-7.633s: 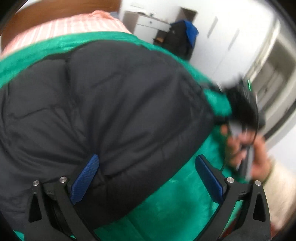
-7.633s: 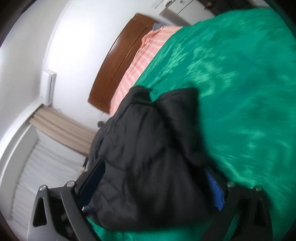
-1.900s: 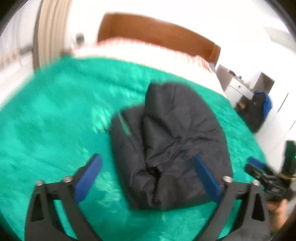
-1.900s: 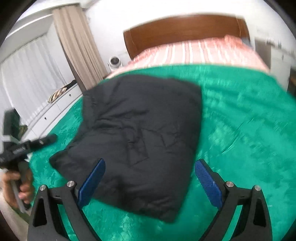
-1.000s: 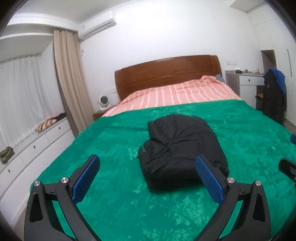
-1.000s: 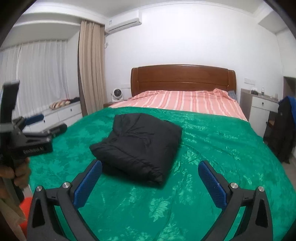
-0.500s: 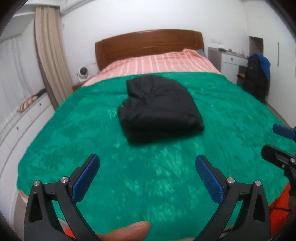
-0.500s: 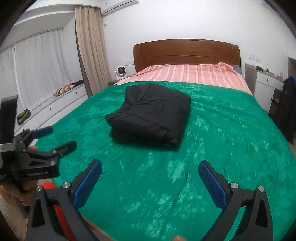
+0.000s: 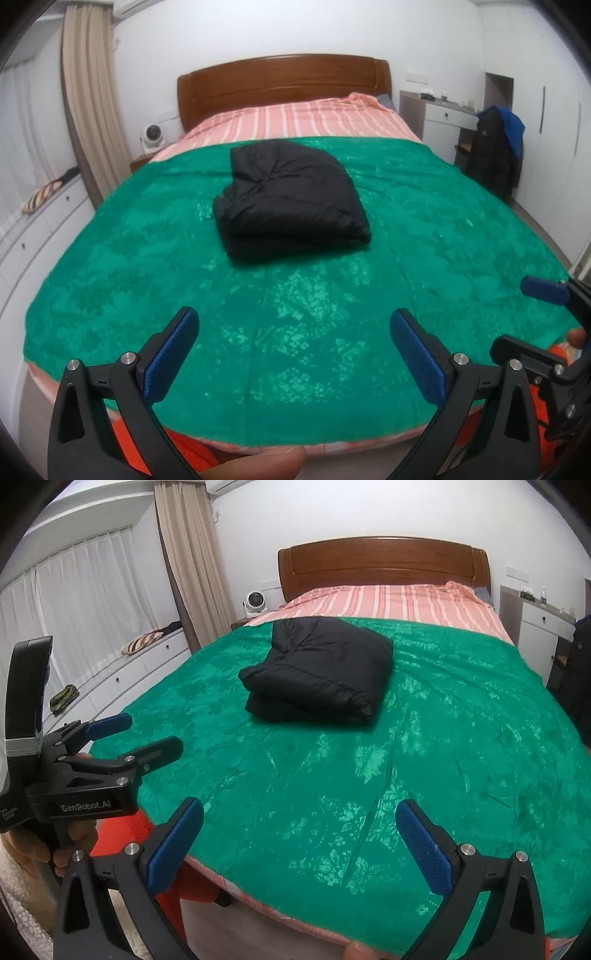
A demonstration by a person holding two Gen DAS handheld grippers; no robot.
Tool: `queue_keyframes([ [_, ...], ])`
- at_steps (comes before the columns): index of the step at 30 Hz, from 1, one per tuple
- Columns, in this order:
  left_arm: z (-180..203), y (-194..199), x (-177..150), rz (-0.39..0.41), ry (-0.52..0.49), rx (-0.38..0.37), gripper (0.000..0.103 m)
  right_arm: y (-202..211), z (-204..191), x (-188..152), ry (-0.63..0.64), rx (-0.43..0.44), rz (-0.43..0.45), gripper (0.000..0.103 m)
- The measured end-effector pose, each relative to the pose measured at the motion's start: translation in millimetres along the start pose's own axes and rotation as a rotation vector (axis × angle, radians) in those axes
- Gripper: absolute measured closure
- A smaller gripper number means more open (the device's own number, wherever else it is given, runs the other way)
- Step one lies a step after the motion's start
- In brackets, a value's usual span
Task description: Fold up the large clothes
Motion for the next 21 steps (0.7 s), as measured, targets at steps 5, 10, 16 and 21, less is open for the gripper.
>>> queue_keyframes([
  [5, 2, 6, 5, 0.003, -0.002, 0.006, 0.000, 2, -1, 7, 0.007, -0.026, 0.018, 0.001],
  [10, 9, 3, 12, -0.037, -0.009, 0.014, 0.000, 1, 3, 19, -0.007, -0.063, 0.011, 0.001],
  [16, 10, 10, 19, -0.044, -0.006, 0.046, 0.000, 6, 6, 31, -0.004, -0.147, -0.015, 0.001],
  [21, 1, 5, 18, -0.076, 0.036, 0.033, 0.000, 5, 11, 29, -0.019, -0.209, -0.045, 0.001],
])
Point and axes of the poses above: each gripper's, at about its wrist camera, not at the fingertips, and y roughly against the way its jaws point, z to its right, x to its top, the point moved 1 cm from there along -y, roughly the way its jaws point, and after that the axes turned 2 degrees about -z, right-handed, at the moved point
